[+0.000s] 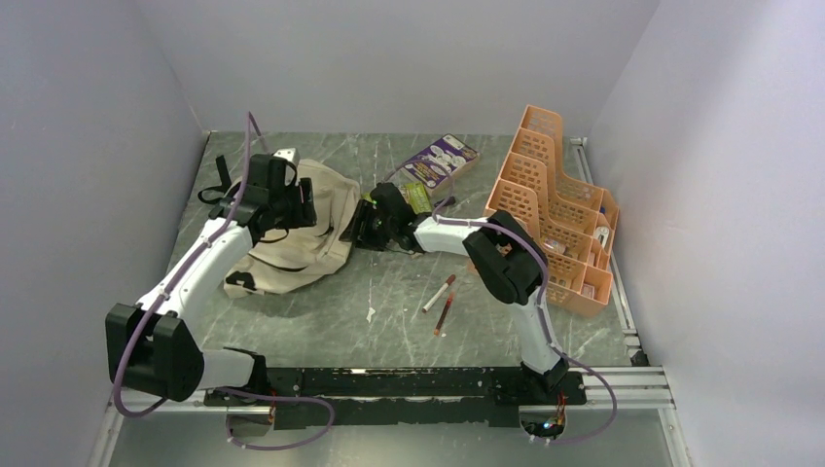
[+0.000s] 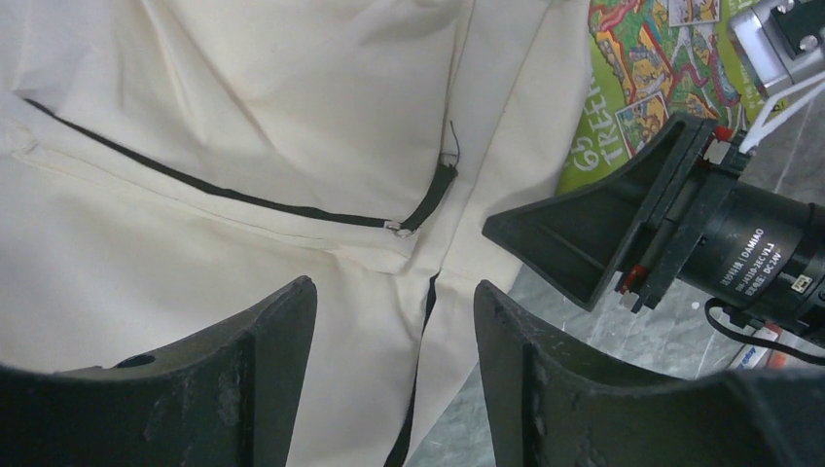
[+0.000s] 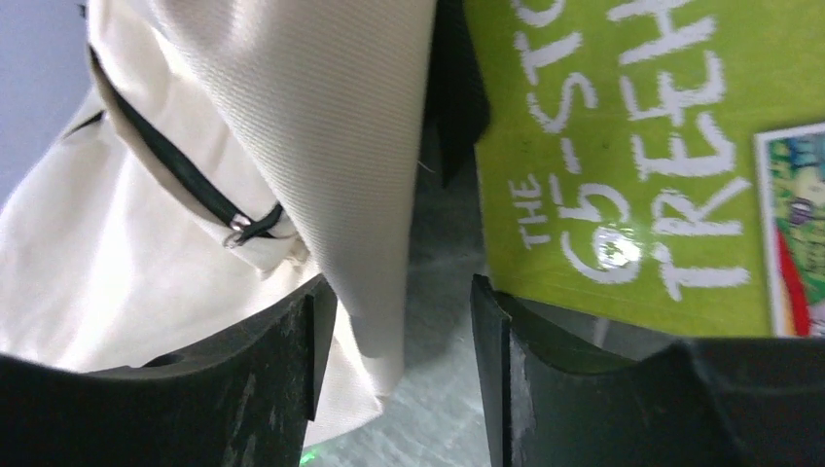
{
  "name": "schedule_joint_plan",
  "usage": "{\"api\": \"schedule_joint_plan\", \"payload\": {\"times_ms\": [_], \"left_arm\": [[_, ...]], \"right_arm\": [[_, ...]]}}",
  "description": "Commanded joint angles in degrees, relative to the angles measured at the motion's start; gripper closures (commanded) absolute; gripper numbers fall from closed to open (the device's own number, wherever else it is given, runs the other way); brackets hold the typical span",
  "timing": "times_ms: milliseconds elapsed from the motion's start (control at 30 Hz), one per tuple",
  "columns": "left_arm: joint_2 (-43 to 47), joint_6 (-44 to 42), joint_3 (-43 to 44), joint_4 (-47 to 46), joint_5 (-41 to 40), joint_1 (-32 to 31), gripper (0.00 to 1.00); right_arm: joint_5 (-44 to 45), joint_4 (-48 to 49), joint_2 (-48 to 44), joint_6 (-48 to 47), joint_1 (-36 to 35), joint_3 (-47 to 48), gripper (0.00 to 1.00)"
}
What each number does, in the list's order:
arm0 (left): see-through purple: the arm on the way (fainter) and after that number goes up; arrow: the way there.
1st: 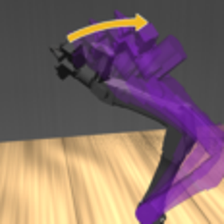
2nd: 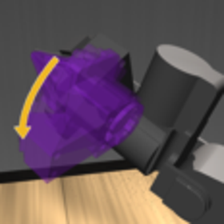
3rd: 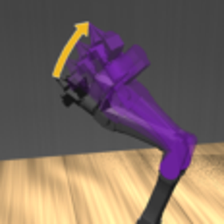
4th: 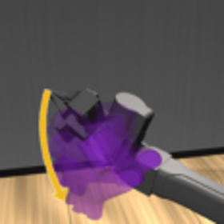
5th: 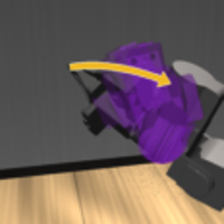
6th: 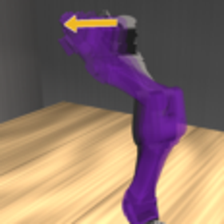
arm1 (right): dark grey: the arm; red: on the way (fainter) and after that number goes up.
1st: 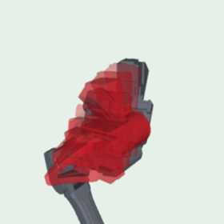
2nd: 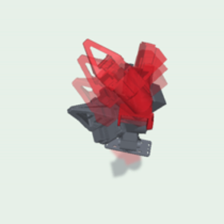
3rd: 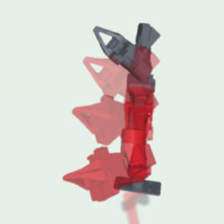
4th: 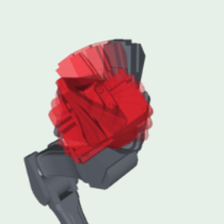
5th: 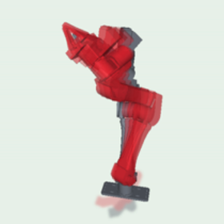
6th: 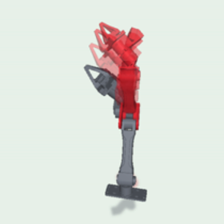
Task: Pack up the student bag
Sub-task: Adjust the student bag at the center of the board.
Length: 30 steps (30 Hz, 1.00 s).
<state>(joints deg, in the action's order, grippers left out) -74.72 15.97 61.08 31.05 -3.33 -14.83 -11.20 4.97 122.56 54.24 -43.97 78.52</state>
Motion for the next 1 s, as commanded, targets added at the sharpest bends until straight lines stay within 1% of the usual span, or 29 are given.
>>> {"api": "schedule_joint_plan", "payload": {"times_ms": [0, 133, 233, 267, 367, 500, 667, 800, 967], "left_arm": [[-1.39, -2.09, -1.14, -2.79, 4.10, -0.21, 0.36], [-2.32, -2.48, -1.15, -2.00, 5.01, -0.18, 0.36], [-2.37, -2.86, -1.31, -1.79, 5.23, -0.20, 0.36], [-2.24, -2.79, -1.31, -1.85, 5.14, -0.16, 0.36], [-1.95, -2.48, -1.21, -1.71, 4.39, -0.20, 0.36], [-0.84, -1.79, -1.28, -2.70, 4.58, -0.05, 0.35], [-0.33, -1.19, -0.66, -5.30, 9.22, 0.35, 0.34], [-1.48, -0.83, 0.50, -5.58, 10.90, 0.39, 0.35], [-0.37, -0.13, -0.30, -3.07, 9.19, 0.42, 0.39]], "right_arm": [[-3.49, 9.95, 1.89, 0.66, 0.27, 0.66, 0.48], [-5.63, 14.85, 1.12, -0.12, 1.08, -0.62, 0.64], [-8.82, 18.66, 0.21, -0.86, 2.23, -1.33, 0.81], [-9.85, 19.81, 0.08, -0.97, 2.64, -1.35, 0.89], [-13.44, 23.34, -0.30, -1.04, 3.81, -1.13, 1.00], [-18.97, 26.68, -0.70, -2.37, 4.91, -0.21, 1.00], [-23.67, 29.40, -2.12, -7.42, 5.11, -0.21, 1.00], [-25.17, 29.02, -3.34, -10.46, 5.28, -0.08, 1.00], [-24.46, 28.86, -4.01, -10.38, 5.86, -0.72, 1.00]]}}
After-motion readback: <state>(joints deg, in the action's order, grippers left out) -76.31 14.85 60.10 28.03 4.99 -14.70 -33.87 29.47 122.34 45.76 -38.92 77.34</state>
